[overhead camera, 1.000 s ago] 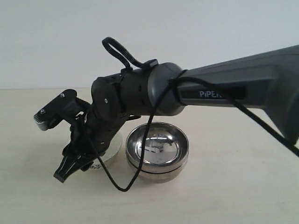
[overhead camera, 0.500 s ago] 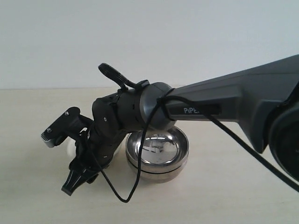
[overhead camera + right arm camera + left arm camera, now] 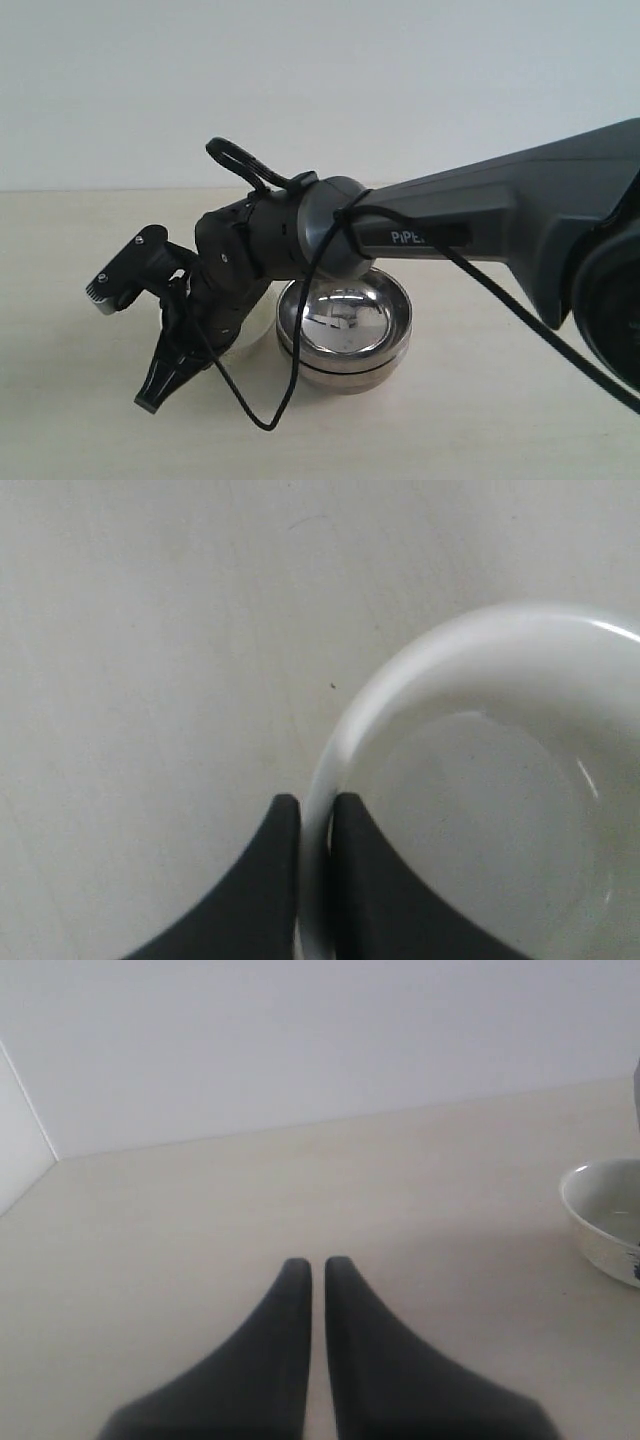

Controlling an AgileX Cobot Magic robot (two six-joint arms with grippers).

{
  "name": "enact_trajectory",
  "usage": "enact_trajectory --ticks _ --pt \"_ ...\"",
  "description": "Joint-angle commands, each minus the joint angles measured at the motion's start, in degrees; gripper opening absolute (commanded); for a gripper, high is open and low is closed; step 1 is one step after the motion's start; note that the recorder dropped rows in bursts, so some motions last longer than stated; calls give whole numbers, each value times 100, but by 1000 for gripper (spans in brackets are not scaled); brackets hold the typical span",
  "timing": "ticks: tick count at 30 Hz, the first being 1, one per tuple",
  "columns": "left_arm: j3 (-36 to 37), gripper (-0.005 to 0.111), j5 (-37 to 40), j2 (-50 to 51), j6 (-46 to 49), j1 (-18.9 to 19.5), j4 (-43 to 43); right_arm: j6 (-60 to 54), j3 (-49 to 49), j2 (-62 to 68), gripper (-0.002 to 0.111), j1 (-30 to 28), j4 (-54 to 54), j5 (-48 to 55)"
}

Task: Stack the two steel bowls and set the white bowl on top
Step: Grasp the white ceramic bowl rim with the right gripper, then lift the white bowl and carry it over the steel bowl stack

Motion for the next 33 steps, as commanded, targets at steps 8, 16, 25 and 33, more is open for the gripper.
enact_trajectory --ticks 8,16,25,33 --pt "20 4 -41 -22 -56 14 -39 -84 -218 -106 0 1 -317 424" --pt "20 4 -41 -22 -56 14 -39 -146 -699 -395 0 1 -343 972" --pt "20 4 -41 -22 -56 14 -39 -121 -793 -804 0 1 -525 1187" --pt "20 4 -41 -22 -56 14 -39 709 -793 -1185 0 1 -1605 1689"
